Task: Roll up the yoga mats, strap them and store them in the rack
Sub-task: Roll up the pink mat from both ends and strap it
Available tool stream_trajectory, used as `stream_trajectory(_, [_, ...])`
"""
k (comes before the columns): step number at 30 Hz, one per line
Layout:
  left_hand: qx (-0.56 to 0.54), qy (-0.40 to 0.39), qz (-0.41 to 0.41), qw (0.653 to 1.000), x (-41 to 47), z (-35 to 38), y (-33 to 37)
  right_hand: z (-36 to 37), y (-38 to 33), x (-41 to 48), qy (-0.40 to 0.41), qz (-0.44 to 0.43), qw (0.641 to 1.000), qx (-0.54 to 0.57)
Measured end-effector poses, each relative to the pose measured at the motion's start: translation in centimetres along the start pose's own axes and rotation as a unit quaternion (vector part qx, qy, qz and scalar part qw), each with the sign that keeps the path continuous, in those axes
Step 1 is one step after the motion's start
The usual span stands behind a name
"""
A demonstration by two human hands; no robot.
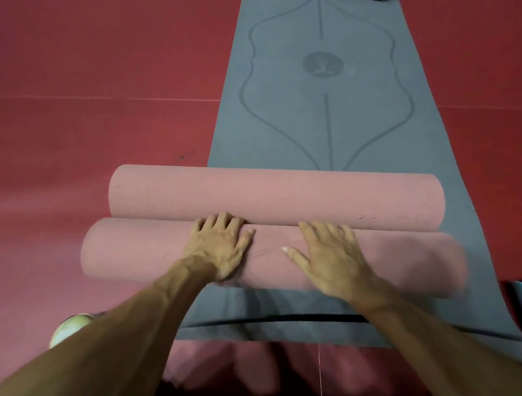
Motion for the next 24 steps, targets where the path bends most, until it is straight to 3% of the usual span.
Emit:
stream_trajectory(11, [-0.039, 0.004, -0.043, 0.998, 4.0, -0.4, -0.4, -0.7, 1.3, 4.7, -0.022, 0.016, 0.997, 0.068])
stream_trajectory(15, [-0.051, -0.007, -0.05, 0.997, 5.2, -0.3, -0.8, -0.9, 1.5, 5.3, 0.013, 0.019, 0.997, 0.071])
stream_trajectory(20, [-0.073, -0.013, -0.055, 0.996, 6.7, -0.4, -1.3, -1.1, 1.2, 5.6, 0.141, -0.013, 0.988, 0.066])
stream_trajectory(24, [-0.093, -0.018, -0.052, 0.994, 8.9, -1.0, -1.6, -1.1, 1.0, 5.0, 0.16, -0.056, 0.985, 0.029])
Point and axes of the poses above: each hand's wrist, its own x-axis towards the middle knuckle, its own z-axis out of the palm, y = z × x, the point moved 3 cm from there along x, towards the middle knuckle, and after that the axes turned 1 degree about -x, right-handed, at the moved point
